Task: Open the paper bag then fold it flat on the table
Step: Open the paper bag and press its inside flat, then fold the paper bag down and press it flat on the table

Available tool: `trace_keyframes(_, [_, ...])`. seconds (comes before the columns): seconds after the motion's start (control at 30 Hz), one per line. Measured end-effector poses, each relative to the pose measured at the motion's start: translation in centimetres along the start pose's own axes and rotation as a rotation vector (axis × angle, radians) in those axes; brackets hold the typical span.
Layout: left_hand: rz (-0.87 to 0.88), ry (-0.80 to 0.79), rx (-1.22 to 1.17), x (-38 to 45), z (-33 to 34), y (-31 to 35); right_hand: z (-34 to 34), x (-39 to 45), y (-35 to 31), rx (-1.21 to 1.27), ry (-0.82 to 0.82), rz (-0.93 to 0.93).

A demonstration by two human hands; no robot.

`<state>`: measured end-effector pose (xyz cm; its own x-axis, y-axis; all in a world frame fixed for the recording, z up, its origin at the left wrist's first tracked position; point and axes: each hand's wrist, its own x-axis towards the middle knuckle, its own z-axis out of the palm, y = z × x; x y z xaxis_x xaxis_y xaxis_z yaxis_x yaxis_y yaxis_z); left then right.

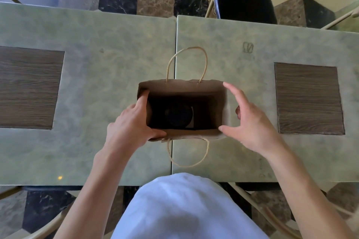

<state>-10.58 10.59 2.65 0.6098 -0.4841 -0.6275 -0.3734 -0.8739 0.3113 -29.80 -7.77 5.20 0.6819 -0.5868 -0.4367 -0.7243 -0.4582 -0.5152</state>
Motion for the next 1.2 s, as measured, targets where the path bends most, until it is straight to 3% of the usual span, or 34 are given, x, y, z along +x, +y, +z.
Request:
trace_keyframes(0.33, [0.051, -0.031, -0.255, 0.3, -0.2, -1.9, -0.1, 0.2, 1.3, 0.137, -0.060, -0.005])
trace_keyframes(0.6, [0.204, -0.247, -0.759, 0.7, -0.4, -3.2, 0.4, 0.2, 1.4, 0.384, -0.222, -0.039])
trace_keyframes(0.77, [0.333, -0.344, -0.594, 0.6, -0.8, -3.1, 0.8, 0.3, 1.6, 0.511, -0.326, -0.046])
trace_keyframes(1.0, [0.414, -0.236, -0.415, 0.9, -0.5, -2.8, 2.3, 0.4, 3.2, 0.582, -0.319, -0.051])
trace_keyframes(1.2, [0.415, -0.089, -0.525, 0.8, 1.5, -2.6, 3.5, -0.2, 4.0, 0.680, -0.242, 0.060])
